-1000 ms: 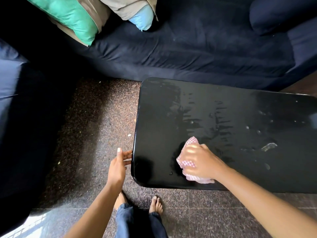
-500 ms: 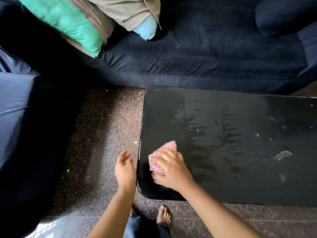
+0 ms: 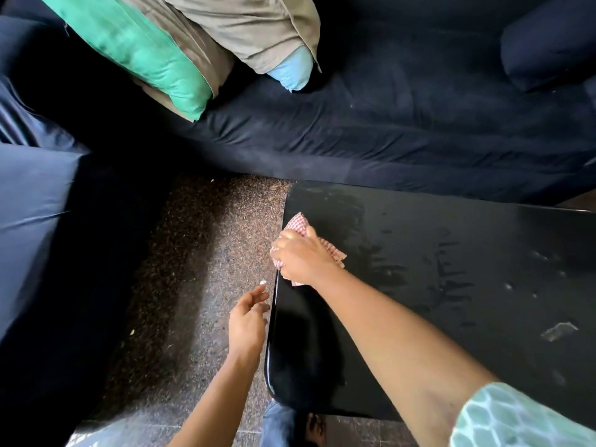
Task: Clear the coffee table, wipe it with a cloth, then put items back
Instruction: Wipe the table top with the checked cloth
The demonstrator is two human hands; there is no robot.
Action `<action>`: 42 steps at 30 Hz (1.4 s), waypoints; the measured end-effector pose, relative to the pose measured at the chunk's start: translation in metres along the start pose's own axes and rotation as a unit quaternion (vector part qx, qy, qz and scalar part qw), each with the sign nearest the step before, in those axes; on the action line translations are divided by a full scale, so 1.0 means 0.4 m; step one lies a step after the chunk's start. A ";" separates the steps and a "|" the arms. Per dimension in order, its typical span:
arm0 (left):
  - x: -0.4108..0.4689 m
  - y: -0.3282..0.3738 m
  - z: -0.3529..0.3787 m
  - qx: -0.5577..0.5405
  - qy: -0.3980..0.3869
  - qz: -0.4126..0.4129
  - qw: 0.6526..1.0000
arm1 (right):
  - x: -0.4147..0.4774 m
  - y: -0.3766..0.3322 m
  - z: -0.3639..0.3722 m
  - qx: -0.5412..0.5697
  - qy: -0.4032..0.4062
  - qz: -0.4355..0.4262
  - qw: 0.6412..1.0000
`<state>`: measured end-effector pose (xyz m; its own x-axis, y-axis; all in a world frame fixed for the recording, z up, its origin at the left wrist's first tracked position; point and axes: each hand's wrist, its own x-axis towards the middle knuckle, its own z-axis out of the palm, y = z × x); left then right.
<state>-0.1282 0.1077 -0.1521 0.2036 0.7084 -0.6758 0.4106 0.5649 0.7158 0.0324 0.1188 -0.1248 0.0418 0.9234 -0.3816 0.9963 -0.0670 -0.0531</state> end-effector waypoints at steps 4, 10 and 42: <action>0.027 0.063 0.022 0.050 -0.026 0.001 0.998 | -0.008 0.001 0.027 -0.124 0.030 -0.128 0.983; 0.105 0.117 0.054 0.100 -0.043 -0.033 0.994 | 0.099 0.154 -0.042 -0.058 -0.003 -0.039 0.998; -0.136 0.489 0.284 -0.052 -0.310 -0.055 0.948 | -0.426 0.205 -0.231 0.496 0.339 0.228 0.766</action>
<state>0.0418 0.1316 0.0048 0.6609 0.2752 -0.6982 0.3772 0.6824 0.6261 0.1140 -0.0092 0.0213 0.7329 0.6800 -0.0200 0.3331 -0.3843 -0.8610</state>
